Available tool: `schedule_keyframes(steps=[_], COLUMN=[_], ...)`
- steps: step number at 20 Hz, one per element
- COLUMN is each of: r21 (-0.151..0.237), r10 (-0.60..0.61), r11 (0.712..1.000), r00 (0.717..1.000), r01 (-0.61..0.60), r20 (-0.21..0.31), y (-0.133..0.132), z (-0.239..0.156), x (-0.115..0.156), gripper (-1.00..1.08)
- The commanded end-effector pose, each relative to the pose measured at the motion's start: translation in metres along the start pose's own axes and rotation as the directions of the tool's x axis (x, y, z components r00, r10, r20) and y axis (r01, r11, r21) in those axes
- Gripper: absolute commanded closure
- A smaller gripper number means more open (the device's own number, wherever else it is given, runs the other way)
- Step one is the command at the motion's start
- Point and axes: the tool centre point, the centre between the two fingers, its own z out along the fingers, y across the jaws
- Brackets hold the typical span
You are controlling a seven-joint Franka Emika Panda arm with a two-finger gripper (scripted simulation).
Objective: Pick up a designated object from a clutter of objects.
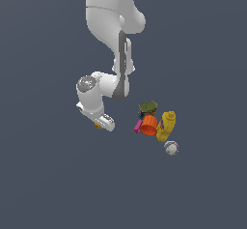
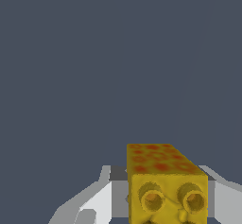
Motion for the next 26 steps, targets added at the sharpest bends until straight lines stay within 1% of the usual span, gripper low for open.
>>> schedule_keyframes(steps=[1,8,14,20,26], r21=[0.000,0.000,0.000,0.001,0.000], r10=[0.001,0.000,0.000,0.000,0.001], r11=[1.000,1.000,1.000,1.000,1.000], r00=[1.000,1.000,1.000,1.000,1.000], r01=[-0.001,0.000,0.000,0.000,-0.001], r20=[0.000,0.000,0.000,0.000,0.000], y=[0.000,-0.001,-0.012,-0.033,-0.063], z=[0.000,-0.002,-0.017,-0.049,-0.096], x=[0.000,-0.001,-0.008,-0.023,-0.045], gripper=[1.08,1.08,1.08,1.08,1.08])
